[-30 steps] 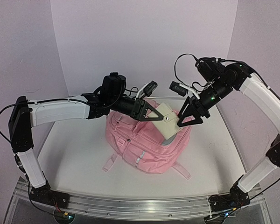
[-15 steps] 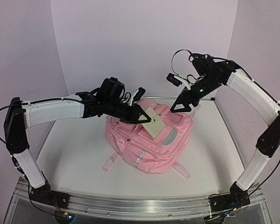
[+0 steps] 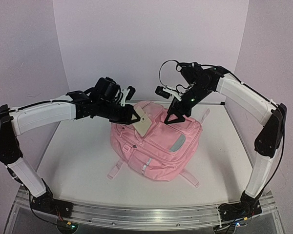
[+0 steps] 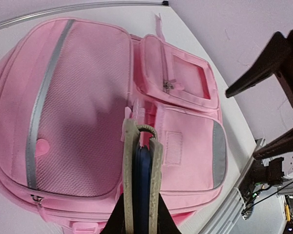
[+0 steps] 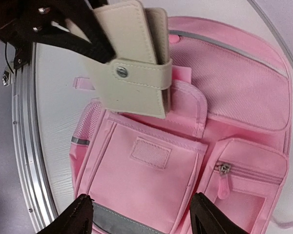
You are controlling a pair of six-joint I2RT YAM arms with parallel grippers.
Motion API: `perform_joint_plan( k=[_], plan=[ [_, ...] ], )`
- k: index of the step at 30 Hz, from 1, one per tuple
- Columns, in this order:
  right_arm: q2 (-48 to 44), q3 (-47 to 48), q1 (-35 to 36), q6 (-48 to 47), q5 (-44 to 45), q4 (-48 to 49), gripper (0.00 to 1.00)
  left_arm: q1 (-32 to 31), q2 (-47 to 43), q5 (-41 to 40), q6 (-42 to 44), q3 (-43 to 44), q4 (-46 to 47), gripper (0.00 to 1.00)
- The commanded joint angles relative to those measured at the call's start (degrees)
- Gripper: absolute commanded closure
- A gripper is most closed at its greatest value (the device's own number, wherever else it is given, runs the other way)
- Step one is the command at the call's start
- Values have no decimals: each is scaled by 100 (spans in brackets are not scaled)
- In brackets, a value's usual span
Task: Pack the student bag
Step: Place the personal item in the student bag.
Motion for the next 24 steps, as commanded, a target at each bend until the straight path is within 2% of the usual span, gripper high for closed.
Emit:
perform_joint_plan(
  k=[1,8,20,24],
  plan=[
    [320,391,139,-1147,-32,58,36,56,-170,-489,28,30,-110,100],
    [688,382,475,-2538,277,-57,42,142,-58,-317,-41,-79,47,100],
    [1532,767,495,-2763,505,-164,37,255,-82,-138,-172,-333,318,100],
    [1614,734,496,-2836,484,-403,39,279,-79,-75,-195,-373,339,100]
  ],
)
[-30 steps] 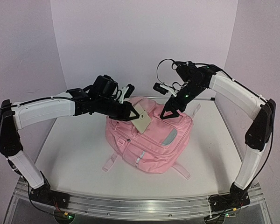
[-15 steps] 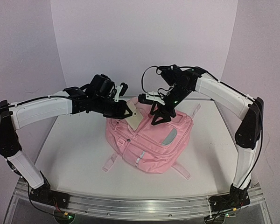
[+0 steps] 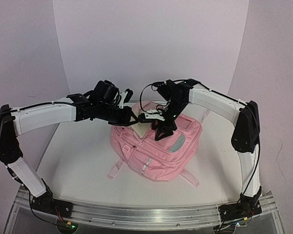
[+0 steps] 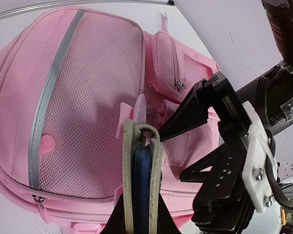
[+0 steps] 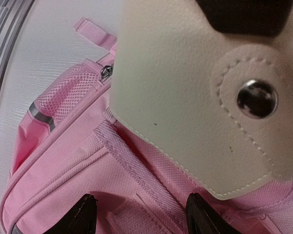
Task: Pack the student bag
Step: Place the personal item in the student bag.
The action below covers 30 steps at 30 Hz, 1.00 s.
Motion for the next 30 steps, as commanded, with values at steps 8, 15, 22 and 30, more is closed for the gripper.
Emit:
perform_joint_plan(
  k=[8,15,22,30],
  plan=[
    [48,363,-11,-310,49,-906,83,207,-130,347,-94,-286,538,100],
    [-330,503,-8,-87,-188,-884,100,299,-163,452,-221,-345,931,100],
    [-630,291,56,47,-135,-596,100,514,-3,869,-717,-533,1829,100],
    [-1012,-245,91,336,-7,195,100,519,506,1451,-1106,-661,2528,100]
  ],
)
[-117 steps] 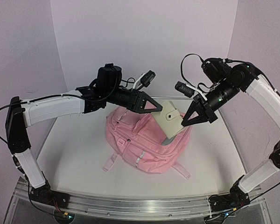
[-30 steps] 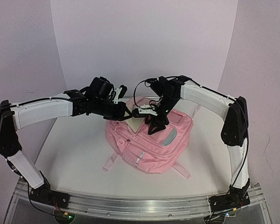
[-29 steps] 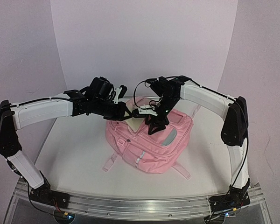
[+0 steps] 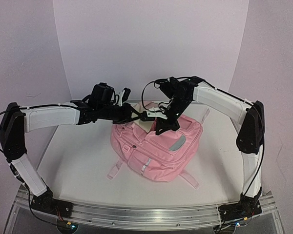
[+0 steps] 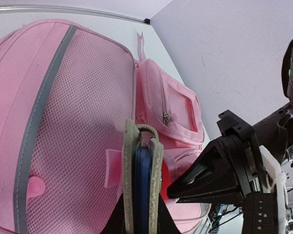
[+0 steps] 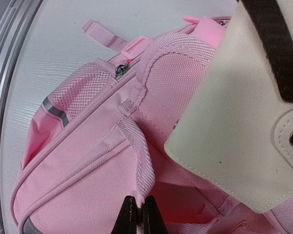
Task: Pack the student bag
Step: Place the personal item in the student bag.
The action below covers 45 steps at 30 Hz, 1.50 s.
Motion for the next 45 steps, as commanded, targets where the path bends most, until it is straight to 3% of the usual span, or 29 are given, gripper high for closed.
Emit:
perform_joint_plan(
  k=[1,8,12,16,18,20,23,27,31,35,40,43,45],
  plan=[
    [-700,-136,66,324,-9,395,100,42,235,382,-295,-116,673,100],
    [-753,-194,73,400,225,593,100,41,155,1046,-491,-387,655,100],
    [-838,-359,98,404,615,796,99,40,-54,1293,-485,-329,77,100],
    [-925,-385,96,516,821,909,80,41,-8,1516,-443,-32,-585,100],
    [-966,-362,103,766,898,912,58,41,96,1609,-497,98,-724,100],
    [-1057,-396,99,1137,933,900,44,41,176,1618,-541,184,-800,100],
    [-1420,-821,5,1738,877,860,33,70,278,1588,-572,272,-828,100],
    [-1982,-1629,-593,2818,84,746,25,164,461,1669,-642,404,-807,100],
    [-2410,-2392,-1259,3226,-526,649,25,301,687,2132,-867,410,-420,100],
    [-2573,-2793,-1331,3168,-566,651,27,326,816,2820,-1013,270,384,100],
    [-2173,-2352,-1331,3179,-871,650,31,324,442,3225,-674,4,832,100],
    [-1858,-2091,-1330,3178,-1047,649,33,325,269,3568,-982,-239,1516,100],
    [-1658,-1901,-1317,3201,-1123,647,34,327,318,3437,-962,-172,1234,100]
  ],
)
